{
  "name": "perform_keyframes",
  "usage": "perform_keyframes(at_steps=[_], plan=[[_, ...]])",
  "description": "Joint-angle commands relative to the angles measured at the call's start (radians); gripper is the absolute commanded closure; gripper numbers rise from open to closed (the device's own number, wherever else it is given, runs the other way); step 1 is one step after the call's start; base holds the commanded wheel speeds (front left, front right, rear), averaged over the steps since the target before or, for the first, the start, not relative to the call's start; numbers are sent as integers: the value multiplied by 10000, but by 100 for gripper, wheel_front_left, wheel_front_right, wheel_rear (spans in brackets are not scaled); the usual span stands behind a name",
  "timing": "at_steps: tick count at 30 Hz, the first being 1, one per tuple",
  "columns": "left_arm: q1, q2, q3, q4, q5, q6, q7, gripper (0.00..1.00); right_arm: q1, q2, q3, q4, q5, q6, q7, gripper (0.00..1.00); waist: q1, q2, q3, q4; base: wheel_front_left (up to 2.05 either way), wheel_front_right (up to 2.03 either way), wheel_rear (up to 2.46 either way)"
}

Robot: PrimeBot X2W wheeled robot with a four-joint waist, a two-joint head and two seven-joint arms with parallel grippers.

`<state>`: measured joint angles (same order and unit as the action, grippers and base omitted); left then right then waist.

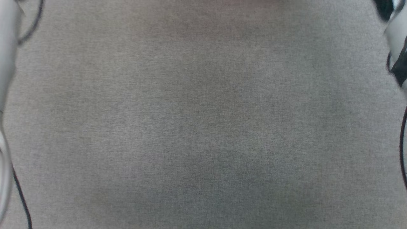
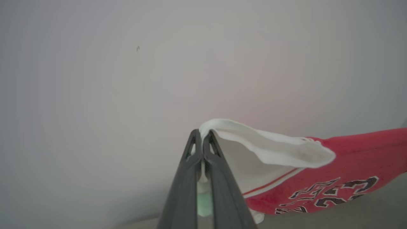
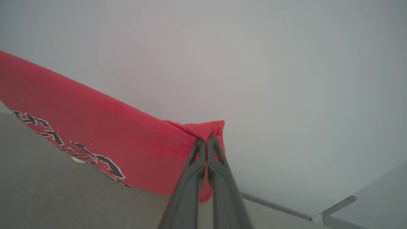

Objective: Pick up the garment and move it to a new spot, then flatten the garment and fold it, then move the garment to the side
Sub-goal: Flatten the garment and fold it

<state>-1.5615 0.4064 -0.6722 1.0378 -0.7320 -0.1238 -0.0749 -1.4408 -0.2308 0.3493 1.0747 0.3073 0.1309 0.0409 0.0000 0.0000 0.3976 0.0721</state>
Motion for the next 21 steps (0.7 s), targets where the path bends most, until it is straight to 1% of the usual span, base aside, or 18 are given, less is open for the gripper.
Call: perform_keyframes(at_steps=[1,3,5,9,10,12,14,17,19,21], plan=[[373,25,-135,43,-117,-49,314,100,339,-27,152,37,302,-3,241,100,0,0,-113,78,0,0,0],[1009,-58,-316,-28,-533,-67,1074,100,854,-86,396,-35,923,-3,670,100,0,0,-237,116,0,0,0],[1644,-24,-584,-375,-958,-60,1838,100,1401,-198,625,-208,1465,-3,1133,100,0,0,-375,160,0,0,0],[3030,367,-1050,-1242,-1862,-55,3379,100,2473,-522,1159,-908,2436,-3,1862,100,0,0,-625,216,0,0,0],[3345,499,-1199,-1485,-1905,-55,3694,100,2748,-624,1243,-1114,2695,-3,2010,100,0,0,-695,233,0,0,0],[3986,665,-1198,-1989,-2453,-56,4260,100,3247,-888,1457,-1552,3025,-3,2319,100,0,0,-812,260,0,0,0],[4623,899,-1289,-2472,-2688,-57,4726,100,3767,-1160,1575,-1978,3348,-3,2598,100,0,0,-946,298,0,0,0],[5602,1285,-1289,-3295,-3031,234,5142,100,4564,-1487,1769,-2612,3712,-3,3041,100,0,0,-1158,303,0,0,0],[6350,1483,-1312,-4027,-3214,513,5324,100,5073,-1738,1748,-3035,3898,-3,3205,100,0,0,-1309,303,0,0,0],[7096,1790,-1344,-4869,-3369,912,5446,100,5633,-1930,1676,-3469,4095,-3,3346,100,0,0,-1458,296,0,0,0]])
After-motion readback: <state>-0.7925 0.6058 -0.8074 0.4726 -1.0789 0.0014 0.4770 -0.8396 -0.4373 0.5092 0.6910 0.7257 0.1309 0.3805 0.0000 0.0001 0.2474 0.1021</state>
